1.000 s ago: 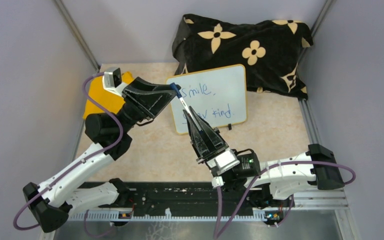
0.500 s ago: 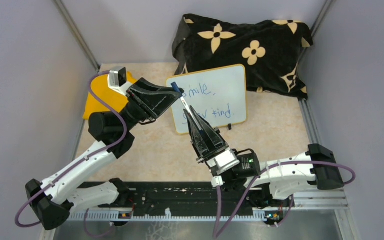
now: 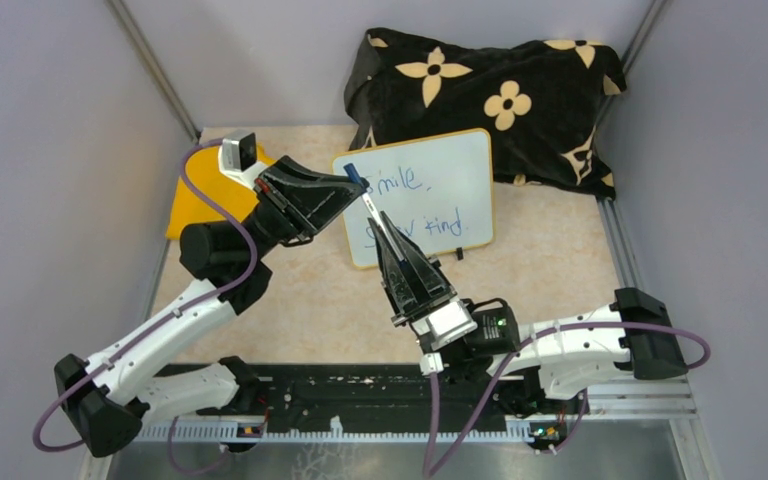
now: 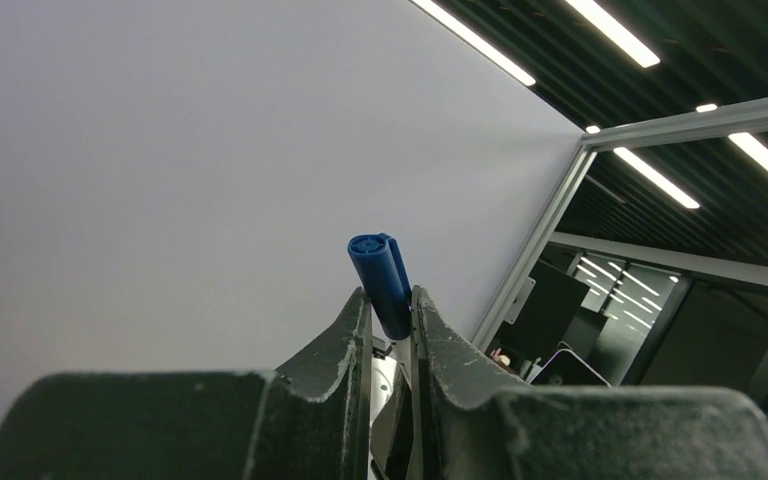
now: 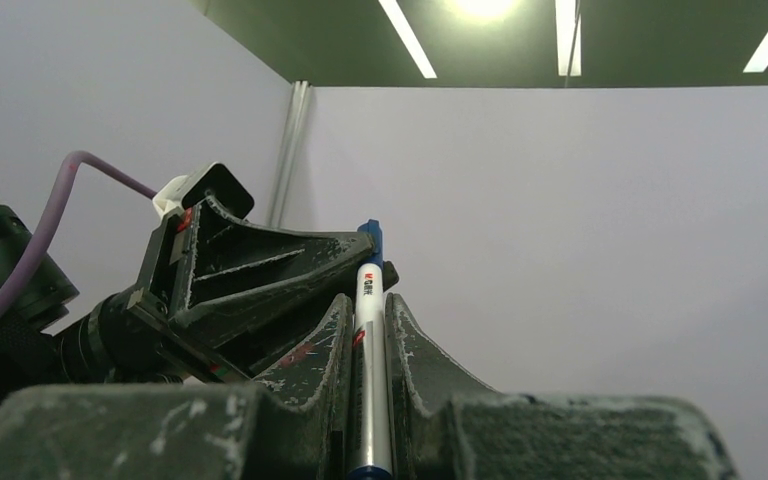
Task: Write a sentence on the whiteboard
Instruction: Close the whiteboard marker at the center of the board.
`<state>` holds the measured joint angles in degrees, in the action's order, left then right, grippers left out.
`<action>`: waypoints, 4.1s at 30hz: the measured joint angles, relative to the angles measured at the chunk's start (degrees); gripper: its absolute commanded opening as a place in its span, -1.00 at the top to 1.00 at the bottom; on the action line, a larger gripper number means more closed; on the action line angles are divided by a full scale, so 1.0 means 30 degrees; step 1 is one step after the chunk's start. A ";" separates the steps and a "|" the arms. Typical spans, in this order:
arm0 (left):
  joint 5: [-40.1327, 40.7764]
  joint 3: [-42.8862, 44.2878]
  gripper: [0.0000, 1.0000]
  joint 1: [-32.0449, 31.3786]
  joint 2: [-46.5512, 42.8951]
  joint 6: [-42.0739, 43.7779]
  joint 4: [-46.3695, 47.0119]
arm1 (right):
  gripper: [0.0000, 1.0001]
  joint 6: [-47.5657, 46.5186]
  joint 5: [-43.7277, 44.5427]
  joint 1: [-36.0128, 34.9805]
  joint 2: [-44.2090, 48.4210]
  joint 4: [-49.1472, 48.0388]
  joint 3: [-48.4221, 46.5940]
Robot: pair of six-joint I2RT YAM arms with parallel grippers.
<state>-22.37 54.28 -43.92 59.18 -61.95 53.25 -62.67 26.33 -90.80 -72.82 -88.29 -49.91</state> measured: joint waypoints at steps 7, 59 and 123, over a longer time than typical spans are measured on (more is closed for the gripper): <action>0.0219 -0.0051 1.00 -0.0270 0.0648 -0.0736 0.0962 | 1.00 -0.0313 0.0299 0.0000 0.0000 -0.0109 0.0000; 0.1996 -0.0517 1.00 -0.1778 -0.1282 0.2331 -0.1603 | 1.00 0.0393 -0.0087 0.0022 -0.0087 0.0466 0.0007; 0.0051 0.1078 1.00 -0.1523 -0.5435 1.3136 -1.6058 | 0.60 2.2979 -0.5064 0.5268 0.4947 3.1306 -0.5377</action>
<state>-22.22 57.52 -48.49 42.87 -22.55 5.08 6.26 11.14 -75.00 -57.98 5.63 -66.04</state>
